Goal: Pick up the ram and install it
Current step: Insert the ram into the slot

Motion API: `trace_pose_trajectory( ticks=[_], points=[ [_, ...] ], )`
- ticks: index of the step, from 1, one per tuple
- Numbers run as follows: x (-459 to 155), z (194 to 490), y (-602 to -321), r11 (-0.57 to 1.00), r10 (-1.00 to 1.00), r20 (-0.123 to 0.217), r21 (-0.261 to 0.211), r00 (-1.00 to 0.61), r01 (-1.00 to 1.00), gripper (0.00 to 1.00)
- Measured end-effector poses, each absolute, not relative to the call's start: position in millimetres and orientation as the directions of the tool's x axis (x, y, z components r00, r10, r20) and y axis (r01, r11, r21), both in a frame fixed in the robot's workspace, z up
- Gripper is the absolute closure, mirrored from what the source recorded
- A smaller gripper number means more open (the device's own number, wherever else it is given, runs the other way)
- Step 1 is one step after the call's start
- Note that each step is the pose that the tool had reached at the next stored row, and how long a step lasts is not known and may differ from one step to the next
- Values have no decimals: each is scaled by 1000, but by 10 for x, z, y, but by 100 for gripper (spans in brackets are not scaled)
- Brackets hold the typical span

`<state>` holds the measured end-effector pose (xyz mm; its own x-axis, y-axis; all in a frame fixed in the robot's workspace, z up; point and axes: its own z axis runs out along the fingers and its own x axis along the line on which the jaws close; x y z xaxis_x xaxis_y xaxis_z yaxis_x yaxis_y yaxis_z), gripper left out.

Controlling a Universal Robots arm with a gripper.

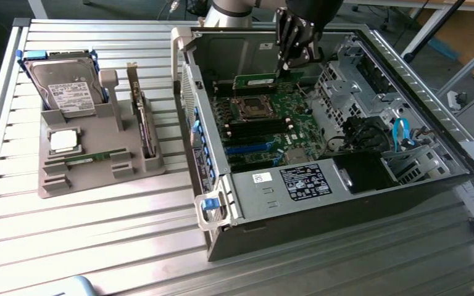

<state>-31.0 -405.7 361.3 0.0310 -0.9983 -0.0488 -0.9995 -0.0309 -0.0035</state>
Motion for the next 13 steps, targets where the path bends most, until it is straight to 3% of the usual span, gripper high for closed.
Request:
trace_pose_trajectory(
  ticks=[13],
  points=[
    [-178,3613,-4057,-31,-998,-49,-1,31,-1000,88]
  ],
)
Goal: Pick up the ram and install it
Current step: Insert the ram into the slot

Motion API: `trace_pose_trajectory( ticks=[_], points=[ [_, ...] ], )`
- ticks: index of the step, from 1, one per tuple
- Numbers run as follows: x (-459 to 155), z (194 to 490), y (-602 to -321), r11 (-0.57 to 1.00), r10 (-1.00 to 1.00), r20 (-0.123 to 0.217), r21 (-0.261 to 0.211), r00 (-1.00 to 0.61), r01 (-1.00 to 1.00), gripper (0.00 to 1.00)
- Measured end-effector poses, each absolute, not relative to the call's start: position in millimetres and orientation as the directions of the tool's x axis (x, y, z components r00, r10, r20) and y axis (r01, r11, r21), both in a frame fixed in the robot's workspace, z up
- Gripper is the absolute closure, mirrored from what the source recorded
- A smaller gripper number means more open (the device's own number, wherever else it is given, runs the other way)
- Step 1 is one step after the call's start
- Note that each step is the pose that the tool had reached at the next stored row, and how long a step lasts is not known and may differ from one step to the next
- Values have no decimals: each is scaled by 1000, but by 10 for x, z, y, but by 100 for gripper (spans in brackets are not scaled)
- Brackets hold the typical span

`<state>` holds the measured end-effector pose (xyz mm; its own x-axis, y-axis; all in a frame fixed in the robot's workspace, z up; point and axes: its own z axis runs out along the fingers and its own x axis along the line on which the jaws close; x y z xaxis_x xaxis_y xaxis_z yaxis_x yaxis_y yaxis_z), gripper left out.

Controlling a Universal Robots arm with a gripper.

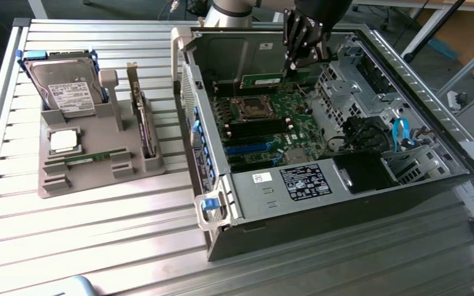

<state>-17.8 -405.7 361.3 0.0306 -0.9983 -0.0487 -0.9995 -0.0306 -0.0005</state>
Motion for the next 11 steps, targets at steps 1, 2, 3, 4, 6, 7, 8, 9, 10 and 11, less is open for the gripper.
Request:
trace_pose_trajectory(
  ticks=[1,2,3,4,6,7,8,9,10,11],
  points=[
    [-178,3613,-4057,-30,-998,-49,0,30,-1000,88],
    [-178,3613,-4057,-30,-998,-49,0,30,-1000,88],
    [-178,3613,-4057,-29,-998,-49,-1,29,-1000,88],
    [-178,3613,-4057,-28,-998,-49,-1,28,-1000,88],
    [-178,3613,-4057,-25,-998,-49,0,25,-1000,88],
    [-178,3613,-4057,-24,-999,-49,-1,24,-1000,88],
    [-178,3613,-4057,-24,-999,-49,-1,24,-1000,88],
    [-178,3613,-4057,-23,-999,-49,-1,23,-1000,88],
    [-178,3613,-4055,-23,-999,-49,0,23,-1000,88],
    [-178,3614,-4055,-23,-999,-49,0,23,-1000,88]
  ],
)
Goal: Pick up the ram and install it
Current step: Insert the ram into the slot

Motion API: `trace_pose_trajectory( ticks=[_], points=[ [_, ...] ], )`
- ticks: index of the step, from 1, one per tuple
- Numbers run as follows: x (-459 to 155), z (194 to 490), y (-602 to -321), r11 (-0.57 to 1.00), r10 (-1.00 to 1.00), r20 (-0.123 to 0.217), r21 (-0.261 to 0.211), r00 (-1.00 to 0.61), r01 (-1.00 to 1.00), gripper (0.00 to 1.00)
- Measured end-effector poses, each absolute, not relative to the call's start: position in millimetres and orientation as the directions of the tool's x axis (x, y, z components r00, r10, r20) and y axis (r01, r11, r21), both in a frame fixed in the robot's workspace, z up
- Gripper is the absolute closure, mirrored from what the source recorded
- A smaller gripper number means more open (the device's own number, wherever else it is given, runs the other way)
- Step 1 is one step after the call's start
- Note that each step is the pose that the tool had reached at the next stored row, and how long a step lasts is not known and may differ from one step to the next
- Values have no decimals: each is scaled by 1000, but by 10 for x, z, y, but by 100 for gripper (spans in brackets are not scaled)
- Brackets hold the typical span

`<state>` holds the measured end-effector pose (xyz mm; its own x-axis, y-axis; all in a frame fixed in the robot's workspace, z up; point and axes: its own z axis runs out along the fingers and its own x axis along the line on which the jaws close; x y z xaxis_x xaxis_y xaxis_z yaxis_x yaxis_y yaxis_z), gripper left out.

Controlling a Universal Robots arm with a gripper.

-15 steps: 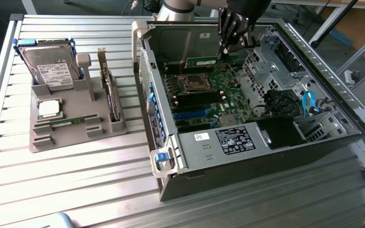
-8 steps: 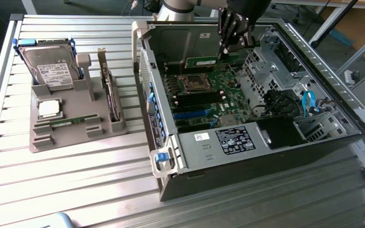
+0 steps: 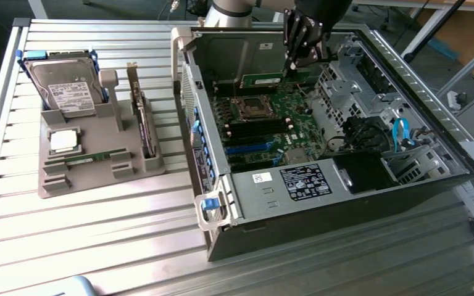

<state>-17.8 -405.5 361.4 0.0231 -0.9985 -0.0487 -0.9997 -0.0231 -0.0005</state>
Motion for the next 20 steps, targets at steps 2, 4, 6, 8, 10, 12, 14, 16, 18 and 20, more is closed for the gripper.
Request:
trace_pose_trajectory(
  ticks=[2,4,6,8,10,12,14,16,18,20],
  points=[
    [-178,3612,-4054,-23,-999,-49,-1,23,-1000,88],
    [-178,3607,-4055,-22,-999,-49,0,22,-1000,88],
    [-178,3605,-4055,-22,-999,-49,0,22,-1000,88],
    [-178,3600,-4055,-21,-999,-49,-1,21,-1000,88],
    [-178,3589,-4055,-20,-999,-49,-1,20,-1000,88],
    [-178,3572,-4055,-19,-999,-49,-1,19,-1000,88],
    [-177,3555,-4055,-16,-999,-49,-1,16,-1000,88],
    [-177,3546,-4055,-13,-999,-49,-1,13,-1000,88],
    [-178,3535,-4055,-10,-999,-49,-1,10,-1000,88],
    [-177,3523,-4055,-7,-999,-49,-1,7,-1000,88]
  ],
)
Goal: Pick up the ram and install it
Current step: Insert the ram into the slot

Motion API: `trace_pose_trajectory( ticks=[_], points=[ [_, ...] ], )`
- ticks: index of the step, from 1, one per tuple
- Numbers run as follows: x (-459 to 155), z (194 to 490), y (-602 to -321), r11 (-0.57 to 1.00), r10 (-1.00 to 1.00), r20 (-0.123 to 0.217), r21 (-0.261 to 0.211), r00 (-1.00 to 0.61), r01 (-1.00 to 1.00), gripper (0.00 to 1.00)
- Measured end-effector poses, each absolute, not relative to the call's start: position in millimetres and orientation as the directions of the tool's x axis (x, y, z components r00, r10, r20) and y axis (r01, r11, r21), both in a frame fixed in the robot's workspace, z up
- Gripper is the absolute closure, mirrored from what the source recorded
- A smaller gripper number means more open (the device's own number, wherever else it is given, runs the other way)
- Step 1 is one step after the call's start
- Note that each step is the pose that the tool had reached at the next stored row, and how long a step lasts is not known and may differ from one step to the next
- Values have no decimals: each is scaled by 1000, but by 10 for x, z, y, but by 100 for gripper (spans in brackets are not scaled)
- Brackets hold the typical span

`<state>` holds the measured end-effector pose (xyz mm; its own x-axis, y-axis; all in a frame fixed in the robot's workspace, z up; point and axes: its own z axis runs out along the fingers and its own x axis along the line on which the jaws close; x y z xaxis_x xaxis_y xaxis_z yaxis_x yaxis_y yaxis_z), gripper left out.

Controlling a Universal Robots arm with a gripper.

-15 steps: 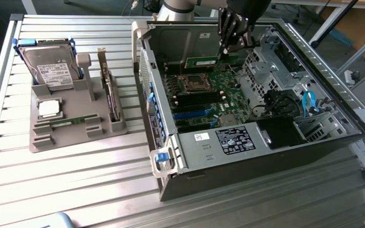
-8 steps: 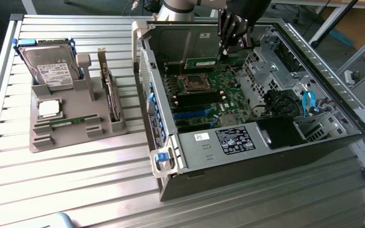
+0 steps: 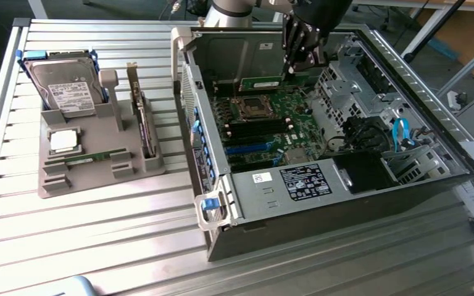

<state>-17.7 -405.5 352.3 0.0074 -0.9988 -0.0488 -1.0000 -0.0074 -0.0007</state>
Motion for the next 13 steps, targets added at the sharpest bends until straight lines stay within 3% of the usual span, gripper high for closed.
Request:
trace_pose_trajectory(
  ticks=[13],
  points=[
    [-177,3393,-4055,19,-999,-49,-1,-19,-1000,88]
  ],
)
